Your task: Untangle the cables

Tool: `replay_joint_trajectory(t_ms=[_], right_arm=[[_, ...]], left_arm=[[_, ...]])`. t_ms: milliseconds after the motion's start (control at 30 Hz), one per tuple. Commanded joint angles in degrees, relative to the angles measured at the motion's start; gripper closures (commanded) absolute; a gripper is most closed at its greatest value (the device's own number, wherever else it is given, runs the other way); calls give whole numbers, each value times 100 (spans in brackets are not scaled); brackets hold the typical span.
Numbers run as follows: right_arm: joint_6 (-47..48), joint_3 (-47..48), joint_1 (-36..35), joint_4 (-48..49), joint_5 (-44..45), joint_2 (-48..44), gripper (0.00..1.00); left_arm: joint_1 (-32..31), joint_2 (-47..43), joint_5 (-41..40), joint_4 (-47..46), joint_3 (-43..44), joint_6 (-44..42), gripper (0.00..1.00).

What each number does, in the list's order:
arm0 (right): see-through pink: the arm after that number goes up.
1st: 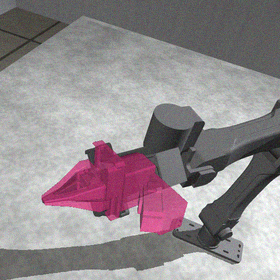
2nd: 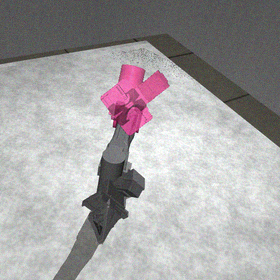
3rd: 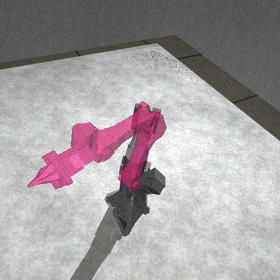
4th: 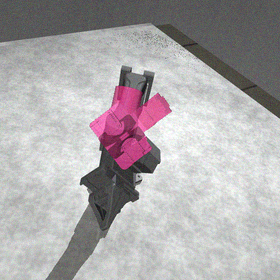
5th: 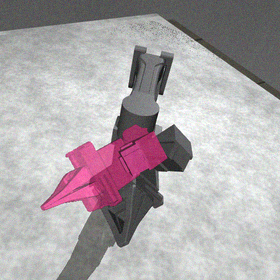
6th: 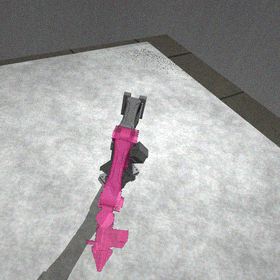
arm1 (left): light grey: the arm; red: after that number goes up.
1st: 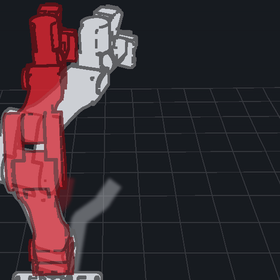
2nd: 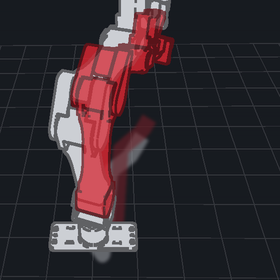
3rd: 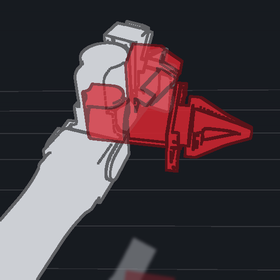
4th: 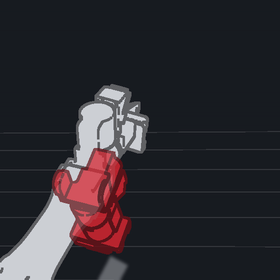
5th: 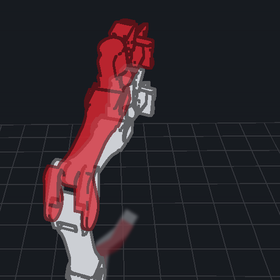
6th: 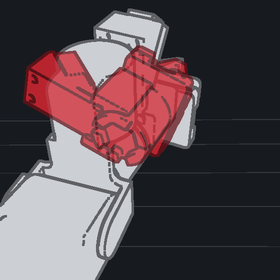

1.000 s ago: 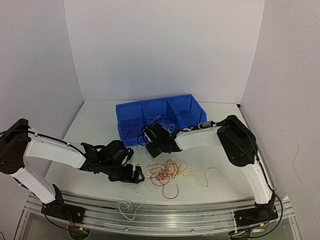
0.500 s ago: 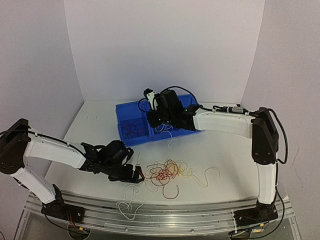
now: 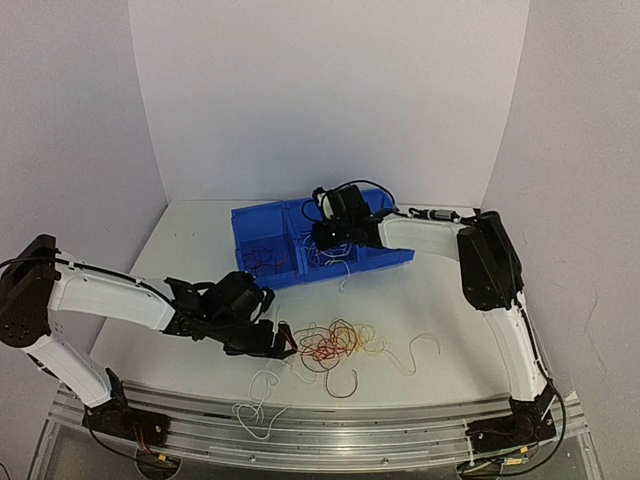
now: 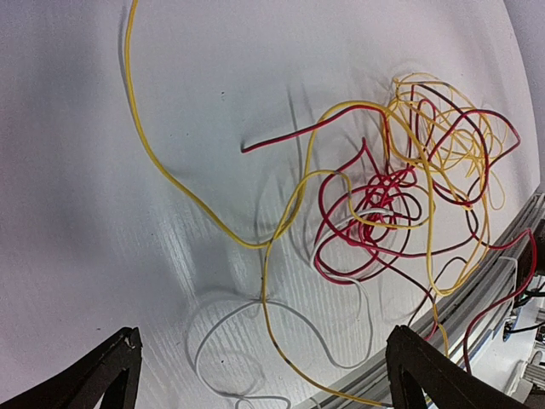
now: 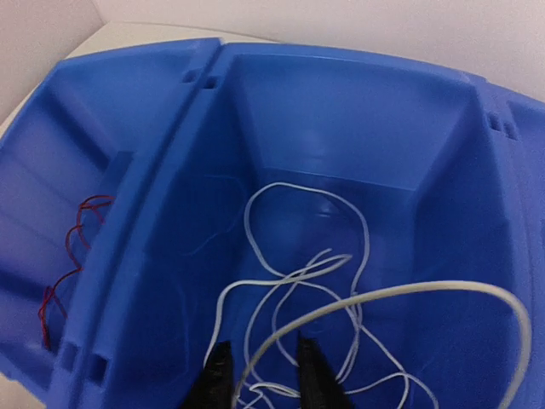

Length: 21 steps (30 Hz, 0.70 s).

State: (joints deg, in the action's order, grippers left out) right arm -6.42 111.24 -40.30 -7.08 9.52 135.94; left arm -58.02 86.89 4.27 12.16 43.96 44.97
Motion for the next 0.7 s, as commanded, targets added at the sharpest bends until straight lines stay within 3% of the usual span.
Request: replay_joint_trajectory(t_ms=[0,67,167,267,433,567,667], right_arm=[[-272,-22,-141,-295,-660,-974,62],[-374,-337,-138,-494,-726,-1357,54],[-542,-1013,-144,-578,-1001,-2064,33],[-778,-1766,-150,-714,-1132,-2807,23],[-712,-2963,-161,-1297,-1621,-4016,20],[100,-4398,-174,-1709,-2540,-5131,20],[243,-5128,-165,-2124,-2301,-5713,20]], left_arm=[[-42,-32,-115,160,301,-98,0],[-42,-52,-200,214,358,-109,0],[-42,-84,-348,322,447,-78,0],[-46,-75,-374,508,601,-85,1],[-65,-70,-647,802,862,-235,0],[-166,-65,-525,721,1098,-745,1],[-249,143,-275,530,1414,-1193,0]])
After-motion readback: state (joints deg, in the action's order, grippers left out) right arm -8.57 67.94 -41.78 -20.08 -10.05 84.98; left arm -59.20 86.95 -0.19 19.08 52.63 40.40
